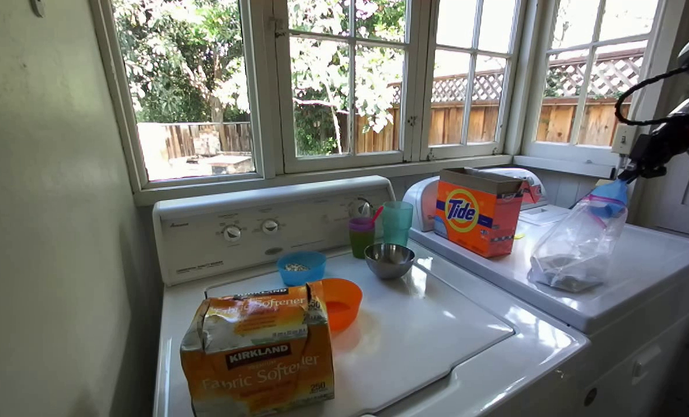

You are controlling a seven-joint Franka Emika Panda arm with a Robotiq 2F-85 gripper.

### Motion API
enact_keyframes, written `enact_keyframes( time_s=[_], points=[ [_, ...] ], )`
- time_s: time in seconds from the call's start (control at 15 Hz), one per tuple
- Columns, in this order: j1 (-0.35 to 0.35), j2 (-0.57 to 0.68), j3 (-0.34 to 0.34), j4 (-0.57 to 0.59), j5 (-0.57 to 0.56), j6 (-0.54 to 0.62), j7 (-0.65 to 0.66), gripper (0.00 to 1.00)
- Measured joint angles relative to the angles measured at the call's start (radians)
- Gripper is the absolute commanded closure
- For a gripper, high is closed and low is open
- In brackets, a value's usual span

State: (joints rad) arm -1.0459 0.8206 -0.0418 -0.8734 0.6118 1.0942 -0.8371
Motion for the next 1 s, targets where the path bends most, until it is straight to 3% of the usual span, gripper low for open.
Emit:
enact_keyframes(
  time_s=[1.0],
  points=[
    [-0.041,0.065,0.055,0.156,-0.005,-0.155,0.116,0.98]
  ],
)
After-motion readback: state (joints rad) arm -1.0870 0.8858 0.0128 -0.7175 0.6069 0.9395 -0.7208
